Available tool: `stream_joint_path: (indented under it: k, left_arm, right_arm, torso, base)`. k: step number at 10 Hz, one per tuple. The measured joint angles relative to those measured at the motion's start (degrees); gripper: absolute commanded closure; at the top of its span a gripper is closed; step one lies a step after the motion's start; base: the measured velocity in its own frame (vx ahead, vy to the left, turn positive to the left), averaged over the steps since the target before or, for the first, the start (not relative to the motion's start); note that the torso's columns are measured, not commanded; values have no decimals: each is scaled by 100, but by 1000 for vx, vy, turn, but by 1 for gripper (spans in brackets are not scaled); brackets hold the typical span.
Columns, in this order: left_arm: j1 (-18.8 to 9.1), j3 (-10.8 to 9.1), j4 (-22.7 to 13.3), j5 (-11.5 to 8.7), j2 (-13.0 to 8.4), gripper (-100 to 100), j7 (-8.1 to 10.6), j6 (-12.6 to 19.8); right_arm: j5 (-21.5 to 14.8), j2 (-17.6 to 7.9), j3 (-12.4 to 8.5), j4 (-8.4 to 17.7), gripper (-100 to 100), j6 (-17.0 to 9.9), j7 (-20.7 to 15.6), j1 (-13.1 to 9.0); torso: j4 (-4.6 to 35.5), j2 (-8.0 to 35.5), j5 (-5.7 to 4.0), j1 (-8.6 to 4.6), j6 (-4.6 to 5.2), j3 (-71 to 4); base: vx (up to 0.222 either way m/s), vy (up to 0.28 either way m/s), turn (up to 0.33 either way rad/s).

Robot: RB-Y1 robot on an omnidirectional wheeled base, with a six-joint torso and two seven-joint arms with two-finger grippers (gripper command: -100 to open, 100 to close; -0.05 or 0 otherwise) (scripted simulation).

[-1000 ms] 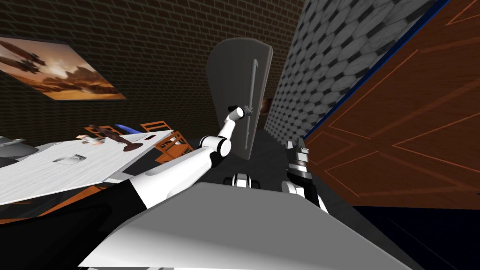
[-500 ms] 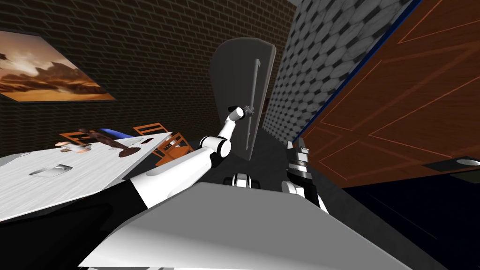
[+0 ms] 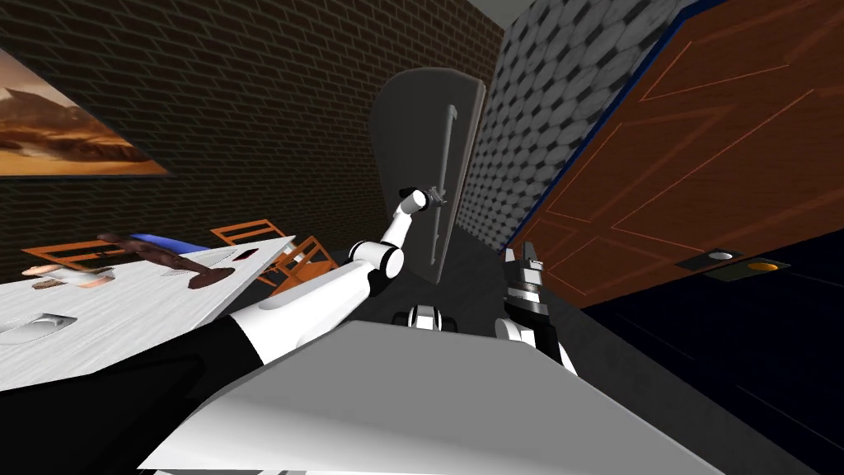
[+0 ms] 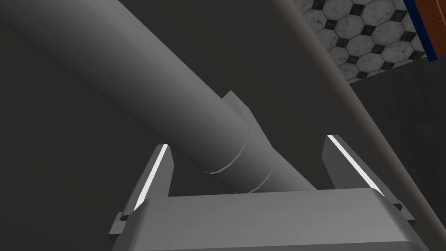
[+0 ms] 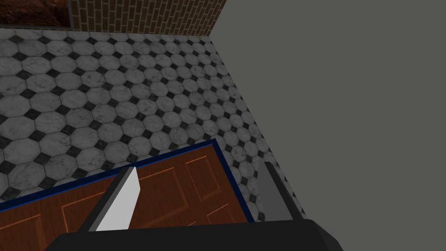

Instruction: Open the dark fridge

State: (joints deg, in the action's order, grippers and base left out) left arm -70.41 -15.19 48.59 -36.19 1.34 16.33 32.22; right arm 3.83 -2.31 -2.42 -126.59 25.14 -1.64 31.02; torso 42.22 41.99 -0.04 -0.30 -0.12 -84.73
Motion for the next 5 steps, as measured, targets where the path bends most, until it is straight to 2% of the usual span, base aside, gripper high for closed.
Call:
stream_joint_path:
  k: [1, 2, 3, 4, 5]
  left_arm:
    - [190, 165, 181, 135, -219, -100, -194, 178]
    - [278, 288, 187, 176, -467, -100, -398, 282]
    - [528, 343, 527, 283, -576, -100, -308, 472]
    - [806, 412, 933, 539, -626, -100, -73, 705]
    - [849, 499, 898, 682, -689, -100, 58, 696]
  right_arm:
    - [0, 2, 1, -1, 0, 0, 0, 1]
    - [0, 2, 1, -1, 0, 1, 0, 1]
    - [0, 1, 0, -1, 0, 0, 0, 2]
    - [0, 1, 0, -1, 0, 0, 0, 1]
    - [0, 0, -1, -1, 0, 0, 0, 1]
  torso:
    - [-11, -20, -27, -64, 32, -15]
    - [-34, -36, -41, -54, 48, -24]
    - [-75, -68, -84, -39, 28, -15]
    - [-122, -107, -102, -38, 7, -32]
    - [-140, -146, -101, -41, 0, -63]
  base:
    - [18, -115, -212]
    - [22, -75, -64]
    - [18, -29, 2]
    - [-8, 6, 4]
    - [-16, 14, -36]
